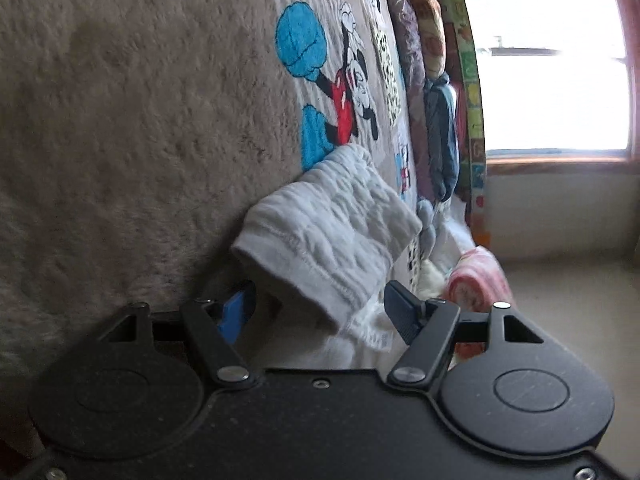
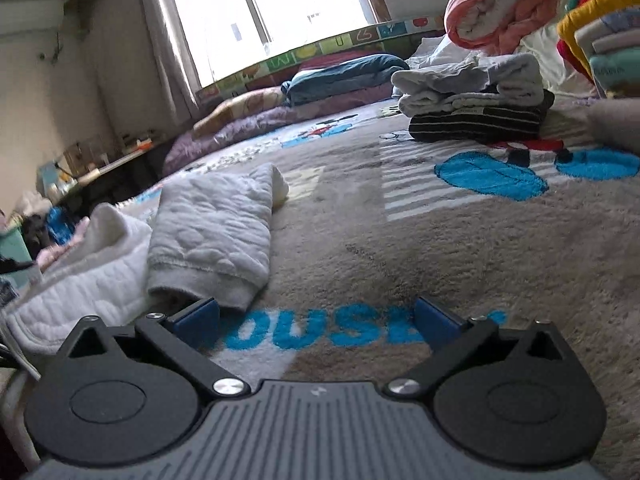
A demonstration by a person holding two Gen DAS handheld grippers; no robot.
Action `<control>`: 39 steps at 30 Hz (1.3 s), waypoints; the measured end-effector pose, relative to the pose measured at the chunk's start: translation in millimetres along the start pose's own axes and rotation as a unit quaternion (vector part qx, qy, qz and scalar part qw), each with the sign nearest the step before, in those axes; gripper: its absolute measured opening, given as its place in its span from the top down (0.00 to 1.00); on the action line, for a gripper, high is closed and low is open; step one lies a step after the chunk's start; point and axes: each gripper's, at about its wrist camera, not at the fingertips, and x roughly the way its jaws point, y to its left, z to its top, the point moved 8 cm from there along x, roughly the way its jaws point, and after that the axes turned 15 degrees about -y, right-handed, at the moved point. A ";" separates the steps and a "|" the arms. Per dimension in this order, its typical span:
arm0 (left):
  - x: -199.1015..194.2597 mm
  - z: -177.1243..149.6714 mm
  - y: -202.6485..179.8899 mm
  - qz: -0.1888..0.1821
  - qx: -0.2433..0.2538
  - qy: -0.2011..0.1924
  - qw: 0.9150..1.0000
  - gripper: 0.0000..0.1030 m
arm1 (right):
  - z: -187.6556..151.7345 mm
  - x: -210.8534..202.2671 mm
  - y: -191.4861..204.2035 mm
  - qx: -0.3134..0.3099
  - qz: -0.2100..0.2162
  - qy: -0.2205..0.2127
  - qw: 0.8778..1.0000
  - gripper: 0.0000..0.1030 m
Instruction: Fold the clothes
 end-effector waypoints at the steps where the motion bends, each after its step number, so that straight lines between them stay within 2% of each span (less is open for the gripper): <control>1: 1.7 1.6 -2.6 -0.001 0.003 -0.004 1.000 0.38 | 0.6 0.0 -1.3 0.008 0.004 -0.003 1.000 0.00; 2: 3.4 3.3 -5.2 -0.001 0.007 -0.009 1.000 0.42 | 1.1 -0.2 -2.6 0.014 0.006 -0.004 1.000 0.00; 4: 6.5 6.3 -11.8 -0.001 0.026 -0.015 1.000 0.58 | 1.6 -0.3 -3.9 0.023 0.010 -0.007 1.000 0.00; 8: 7.7 13.3 -22.6 -0.014 0.067 -0.026 0.997 0.74 | 2.1 -1.5 -4.9 0.033 0.014 -0.012 0.999 0.00; 10: 7.1 18.6 -28.8 -0.014 0.098 -0.036 0.994 0.88 | 2.2 -1.8 -5.3 0.037 0.016 -0.014 0.999 0.00; 13: 8.8 25.4 -41.5 -0.014 0.155 -0.044 0.987 0.92 | 2.2 -1.6 -5.5 0.040 0.017 -0.015 0.999 0.00; 15: 9.1 30.4 -56.1 -0.019 0.205 -0.052 0.977 0.93 | 2.4 -1.8 -5.8 0.043 0.018 -0.016 0.999 0.00; 18: 8.3 37.9 -79.3 -0.023 0.297 -0.062 0.953 0.95 | 2.7 -2.2 -6.5 0.047 0.020 -0.018 0.999 0.00; 21: 9.0 46.2 -99.5 -0.021 0.386 -0.069 0.920 0.96 | 3.2 -2.2 -7.5 0.051 0.021 -0.019 0.998 0.00; 25: 16.7 59.5 -116.4 -0.014 0.484 -0.073 0.872 0.96 | 3.6 -2.3 -8.2 0.056 0.023 -0.020 0.998 0.00; 28: 26.3 70.2 -119.3 -0.005 0.539 -0.074 0.839 0.96 | 3.4 -2.6 -8.6 0.058 0.025 -0.021 0.998 0.00; 34: 44.7 95.3 -116.2 0.016 0.620 -0.082 0.780 0.96 | 3.5 -2.1 -9.0 0.061 0.027 -0.022 0.998 0.00; 39: 66.7 114.2 -97.7 0.044 0.665 -0.087 0.740 0.96 | 3.9 -1.8 -8.9 0.064 0.028 -0.023 0.997 0.00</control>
